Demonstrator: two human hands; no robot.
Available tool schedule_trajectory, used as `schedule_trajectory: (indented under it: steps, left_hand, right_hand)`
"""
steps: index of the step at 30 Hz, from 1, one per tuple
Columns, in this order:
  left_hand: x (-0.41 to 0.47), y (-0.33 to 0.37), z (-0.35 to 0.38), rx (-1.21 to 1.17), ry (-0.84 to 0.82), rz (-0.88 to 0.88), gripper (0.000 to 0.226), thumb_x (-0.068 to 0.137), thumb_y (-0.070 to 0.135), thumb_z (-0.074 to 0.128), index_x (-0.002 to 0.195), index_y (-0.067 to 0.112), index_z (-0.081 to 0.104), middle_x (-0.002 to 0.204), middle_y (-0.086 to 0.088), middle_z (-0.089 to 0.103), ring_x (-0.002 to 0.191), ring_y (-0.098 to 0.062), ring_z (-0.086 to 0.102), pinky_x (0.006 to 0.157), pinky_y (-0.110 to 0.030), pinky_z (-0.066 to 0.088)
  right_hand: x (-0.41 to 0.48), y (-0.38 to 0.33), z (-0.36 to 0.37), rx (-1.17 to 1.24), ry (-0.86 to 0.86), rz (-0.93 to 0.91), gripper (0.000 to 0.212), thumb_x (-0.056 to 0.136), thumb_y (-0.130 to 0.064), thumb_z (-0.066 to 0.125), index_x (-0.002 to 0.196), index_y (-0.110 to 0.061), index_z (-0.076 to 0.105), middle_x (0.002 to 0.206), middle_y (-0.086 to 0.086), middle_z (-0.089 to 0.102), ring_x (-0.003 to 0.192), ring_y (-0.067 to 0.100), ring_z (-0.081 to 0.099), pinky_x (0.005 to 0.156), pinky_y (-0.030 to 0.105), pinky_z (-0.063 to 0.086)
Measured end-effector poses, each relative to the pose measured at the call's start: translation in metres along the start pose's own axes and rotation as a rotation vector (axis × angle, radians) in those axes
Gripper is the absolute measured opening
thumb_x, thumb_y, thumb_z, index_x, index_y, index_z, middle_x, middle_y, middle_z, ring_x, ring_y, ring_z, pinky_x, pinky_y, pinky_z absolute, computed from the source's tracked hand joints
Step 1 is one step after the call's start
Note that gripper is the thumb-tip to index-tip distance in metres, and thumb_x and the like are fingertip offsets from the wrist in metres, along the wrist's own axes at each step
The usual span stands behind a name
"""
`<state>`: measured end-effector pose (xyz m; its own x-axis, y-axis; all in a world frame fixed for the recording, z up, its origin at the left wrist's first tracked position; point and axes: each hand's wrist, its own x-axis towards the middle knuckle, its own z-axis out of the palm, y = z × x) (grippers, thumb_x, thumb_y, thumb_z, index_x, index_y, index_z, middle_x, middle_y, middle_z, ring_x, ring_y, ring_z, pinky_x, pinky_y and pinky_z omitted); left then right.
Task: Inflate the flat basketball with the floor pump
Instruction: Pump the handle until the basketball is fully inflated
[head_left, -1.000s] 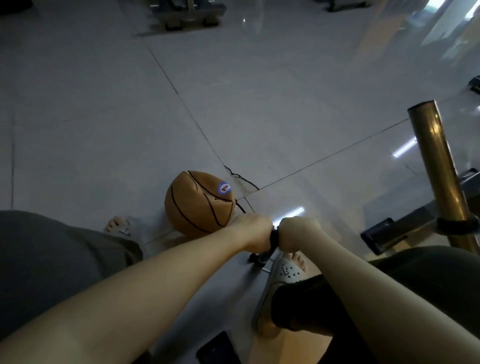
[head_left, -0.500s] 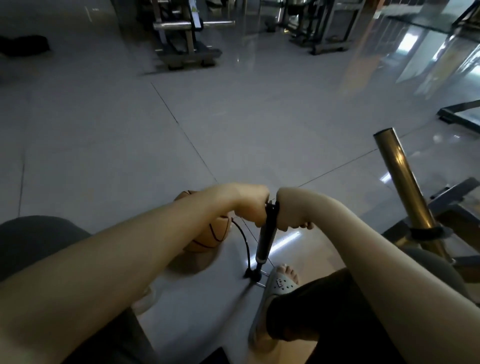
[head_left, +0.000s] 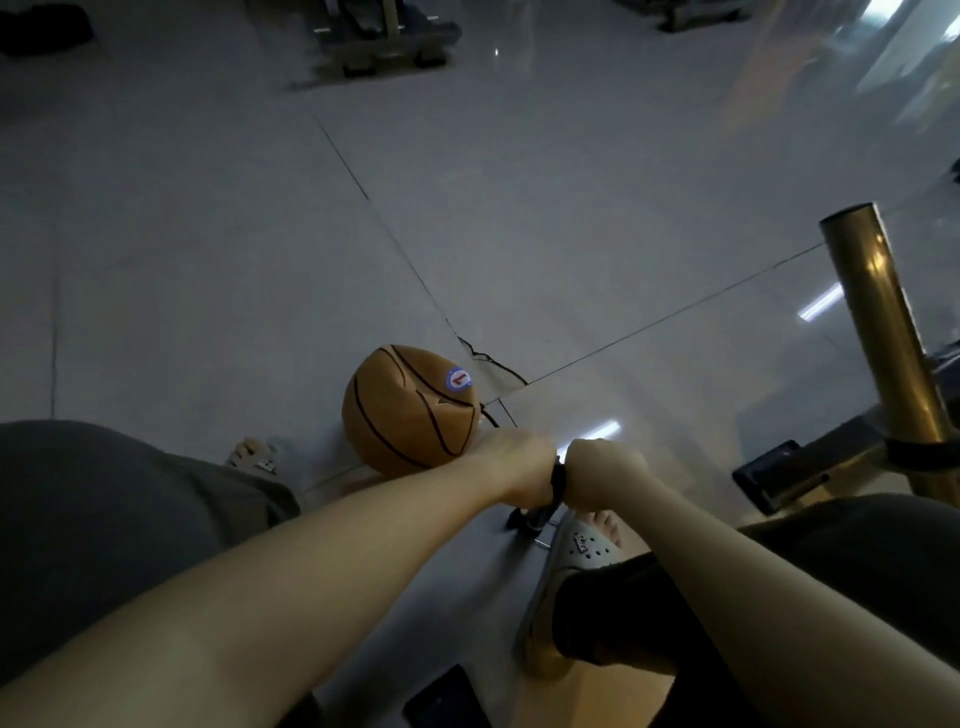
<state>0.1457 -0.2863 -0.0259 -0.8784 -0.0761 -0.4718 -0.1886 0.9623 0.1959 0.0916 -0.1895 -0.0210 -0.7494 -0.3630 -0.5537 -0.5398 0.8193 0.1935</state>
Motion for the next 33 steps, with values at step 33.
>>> schedule_trajectory:
  steps: [33]
  left_hand:
    - [-0.014, 0.007, 0.0, 0.026, -0.045, -0.013, 0.017, 0.088, 0.02, 0.058, 0.074, 0.021, 0.048, 0.078, -0.003, 0.058, 0.071, -0.024, 0.058, 0.059, -0.032, 0.046]
  right_hand:
    - [-0.01, -0.004, 0.005, -0.095, -0.095, -0.066, 0.026, 0.088, -0.013, 0.061, 0.068, -0.013, 0.045, 0.065, 0.003, 0.047, 0.067, 0.02, 0.052, 0.071, 0.03, 0.045]
